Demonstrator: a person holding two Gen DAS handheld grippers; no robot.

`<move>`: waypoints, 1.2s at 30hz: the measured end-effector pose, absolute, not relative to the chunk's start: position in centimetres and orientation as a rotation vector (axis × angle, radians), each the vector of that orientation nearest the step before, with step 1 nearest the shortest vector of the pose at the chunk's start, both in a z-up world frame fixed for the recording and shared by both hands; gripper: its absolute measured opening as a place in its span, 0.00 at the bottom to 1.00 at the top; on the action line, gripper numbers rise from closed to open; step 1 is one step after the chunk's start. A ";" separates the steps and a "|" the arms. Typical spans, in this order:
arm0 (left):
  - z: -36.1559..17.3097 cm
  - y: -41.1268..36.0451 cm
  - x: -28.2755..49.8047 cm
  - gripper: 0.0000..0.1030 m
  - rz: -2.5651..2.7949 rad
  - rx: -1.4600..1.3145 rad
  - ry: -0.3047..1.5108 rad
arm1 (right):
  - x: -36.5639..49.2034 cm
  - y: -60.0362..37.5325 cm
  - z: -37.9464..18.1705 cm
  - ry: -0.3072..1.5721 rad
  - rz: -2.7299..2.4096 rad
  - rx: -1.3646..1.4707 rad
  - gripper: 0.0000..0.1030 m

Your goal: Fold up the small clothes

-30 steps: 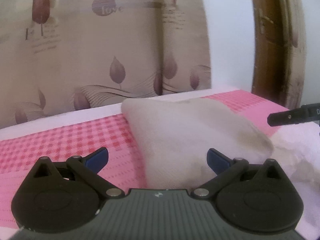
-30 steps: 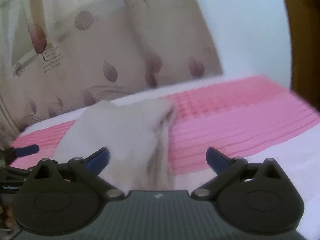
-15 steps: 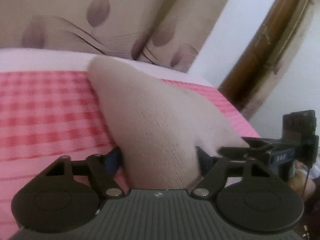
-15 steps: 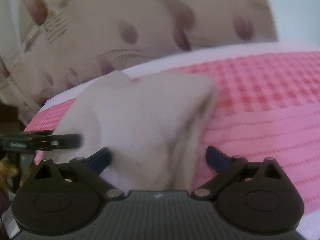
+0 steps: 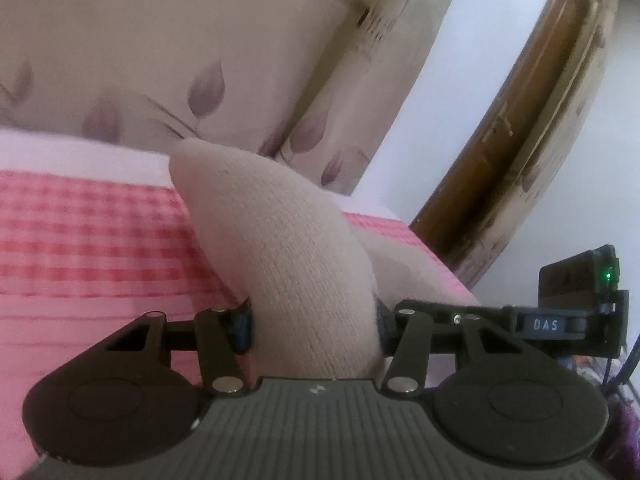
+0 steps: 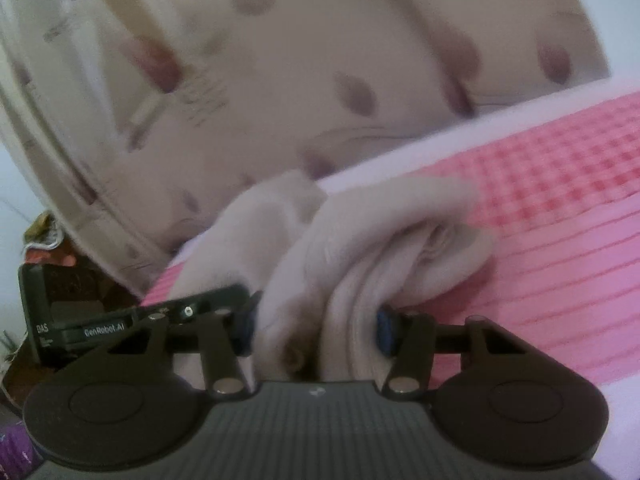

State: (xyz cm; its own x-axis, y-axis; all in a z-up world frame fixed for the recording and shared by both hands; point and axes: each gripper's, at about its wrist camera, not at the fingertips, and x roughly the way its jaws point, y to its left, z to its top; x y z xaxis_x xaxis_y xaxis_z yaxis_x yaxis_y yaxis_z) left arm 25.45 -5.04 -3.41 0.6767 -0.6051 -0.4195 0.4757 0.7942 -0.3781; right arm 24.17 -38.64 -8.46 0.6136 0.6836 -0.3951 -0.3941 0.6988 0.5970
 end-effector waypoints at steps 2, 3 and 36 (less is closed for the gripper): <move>-2.5 -3.4 22.8 0.51 -0.589 -0.240 0.551 | 22.2 -37.4 -8.1 0.641 0.687 0.525 0.53; -2.2 -2.4 21.2 0.51 -0.573 -0.241 0.548 | 20.9 -36.6 -8.0 0.633 0.697 0.524 0.53; 5.5 -3.5 -1.9 1.00 0.090 0.083 -0.006 | -4.6 -27.8 -2.6 0.141 0.340 0.079 1.00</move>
